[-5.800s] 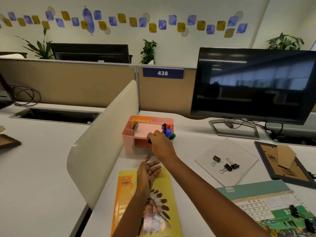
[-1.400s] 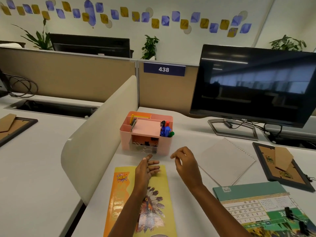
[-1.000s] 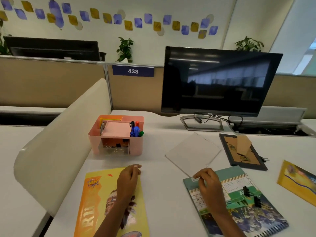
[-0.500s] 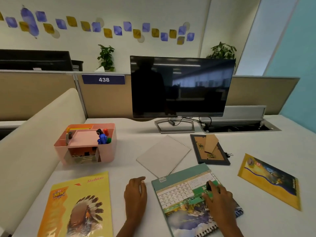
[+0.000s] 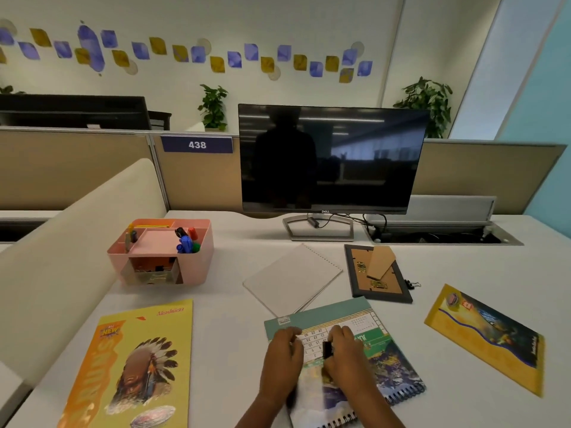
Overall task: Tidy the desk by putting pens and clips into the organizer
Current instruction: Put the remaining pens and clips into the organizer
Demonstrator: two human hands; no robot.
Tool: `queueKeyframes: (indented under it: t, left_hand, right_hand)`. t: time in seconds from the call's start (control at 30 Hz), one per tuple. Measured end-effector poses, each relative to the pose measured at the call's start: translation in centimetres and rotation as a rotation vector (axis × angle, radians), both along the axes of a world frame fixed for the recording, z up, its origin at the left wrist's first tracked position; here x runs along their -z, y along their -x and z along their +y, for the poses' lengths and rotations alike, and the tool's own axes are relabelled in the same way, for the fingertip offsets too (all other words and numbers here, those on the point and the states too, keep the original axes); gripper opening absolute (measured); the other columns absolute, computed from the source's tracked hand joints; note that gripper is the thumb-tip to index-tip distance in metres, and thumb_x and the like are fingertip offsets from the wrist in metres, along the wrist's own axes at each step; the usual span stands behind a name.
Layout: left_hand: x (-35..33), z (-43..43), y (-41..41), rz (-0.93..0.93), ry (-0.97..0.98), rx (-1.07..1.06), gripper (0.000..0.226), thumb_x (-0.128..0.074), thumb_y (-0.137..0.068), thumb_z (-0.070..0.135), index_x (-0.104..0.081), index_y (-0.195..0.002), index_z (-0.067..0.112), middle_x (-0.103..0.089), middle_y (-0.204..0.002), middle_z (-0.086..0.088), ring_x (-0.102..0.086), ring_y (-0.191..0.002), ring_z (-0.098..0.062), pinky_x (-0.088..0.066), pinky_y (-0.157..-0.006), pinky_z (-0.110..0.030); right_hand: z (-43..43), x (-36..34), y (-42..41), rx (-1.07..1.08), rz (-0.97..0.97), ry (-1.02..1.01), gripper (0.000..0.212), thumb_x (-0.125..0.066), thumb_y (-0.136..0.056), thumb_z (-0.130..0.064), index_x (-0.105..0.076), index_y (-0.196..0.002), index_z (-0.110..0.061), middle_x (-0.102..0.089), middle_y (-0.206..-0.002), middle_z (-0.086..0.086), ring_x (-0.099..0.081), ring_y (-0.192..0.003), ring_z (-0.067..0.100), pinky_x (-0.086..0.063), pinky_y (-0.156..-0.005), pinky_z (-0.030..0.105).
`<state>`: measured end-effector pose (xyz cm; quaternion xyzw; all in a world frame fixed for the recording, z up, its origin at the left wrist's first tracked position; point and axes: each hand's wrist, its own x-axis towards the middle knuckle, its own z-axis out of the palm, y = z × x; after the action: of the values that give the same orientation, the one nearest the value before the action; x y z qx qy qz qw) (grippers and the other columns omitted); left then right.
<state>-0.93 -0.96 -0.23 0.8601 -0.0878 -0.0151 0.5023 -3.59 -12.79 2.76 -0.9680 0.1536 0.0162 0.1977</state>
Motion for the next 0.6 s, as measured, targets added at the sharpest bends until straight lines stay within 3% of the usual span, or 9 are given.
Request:
queueKeyframes:
  t: [0.13,0.23,0.33,0.4,0.5,0.6]
  left_hand:
    - [-1.1,-1.7,0.7,0.165,0.0,0.073,0.021,-0.041,-0.096,0.014,-0.059,-0.106,0.018,-0.06,-0.105,-0.001,-0.055,-0.097,-0.016,-0.043,-0.089,-0.023]
    - [-1.9,-2.2,1.1,0.297,0.048,0.076,0.028,-0.038,-0.096,0.017,-0.055,-0.076,0.026,-0.059,-0.083,0.003,-0.057,-0.085,-0.018,-0.05,-0.087,-0.036]
    - [-2.4,-2.2,1.3,0.391,0.156,0.035,0.032,-0.034,-0.097,0.017,-0.057,-0.075,0.019,-0.059,-0.083,-0.003,-0.059,-0.084,-0.019,-0.054,-0.08,-0.036]
    - [-3.1,-2.0,1.3,0.511,0.337,-0.003,0.032,-0.033,-0.098,0.015,-0.06,-0.082,0.014,-0.062,-0.089,-0.008,-0.06,-0.085,-0.019,-0.056,-0.072,-0.031]
    - [-4.0,-1.4,1.3,0.779,0.764,-0.048,0.035,-0.031,-0.101,0.024,-0.06,-0.103,0.006,-0.066,-0.104,-0.016,-0.063,-0.099,-0.026,-0.056,-0.078,-0.038]
    - [-4.2,0.2,0.5,0.9,1.054,-0.105,0.034,-0.033,-0.099,0.021,-0.058,-0.104,-0.002,-0.068,-0.093,-0.021,-0.063,-0.092,-0.029,-0.058,-0.066,-0.034]
  right_hand:
    - [0.0,0.1,0.1,-0.094,-0.031,-0.077,0.02,-0.052,-0.081,-0.008,-0.043,-0.095,-0.018,-0.051,-0.097,0.007,-0.048,-0.089,0.024,-0.026,-0.053,0.022]
    - [-0.1,0.1,0.1,-0.123,-0.07,-0.178,0.037,-0.055,-0.076,-0.01,-0.026,-0.063,-0.029,-0.036,-0.068,-0.007,-0.044,-0.069,0.017,-0.026,-0.049,0.021]
    - [-0.1,-0.6,0.0,-0.133,-0.088,-0.294,0.04,-0.059,-0.075,-0.007,-0.028,-0.061,-0.028,-0.042,-0.069,-0.004,-0.041,-0.063,0.012,-0.033,-0.05,0.017]
    - [0.4,-1.3,-0.2,-0.157,-0.121,-0.355,0.038,-0.059,-0.076,-0.006,-0.03,-0.062,-0.027,-0.047,-0.077,0.001,-0.047,-0.072,0.015,-0.037,-0.053,0.013]
    - [2.1,-2.1,-0.6,-0.205,-0.16,-0.354,0.04,-0.056,-0.08,-0.005,-0.03,-0.063,-0.03,-0.047,-0.086,0.0,-0.052,-0.082,0.014,-0.04,-0.06,0.008]
    - [3.7,-2.8,-1.0,-0.259,-0.226,-0.381,0.036,-0.053,-0.079,0.001,-0.04,-0.067,-0.03,-0.047,-0.093,-0.001,-0.056,-0.088,0.015,-0.043,-0.066,0.009]
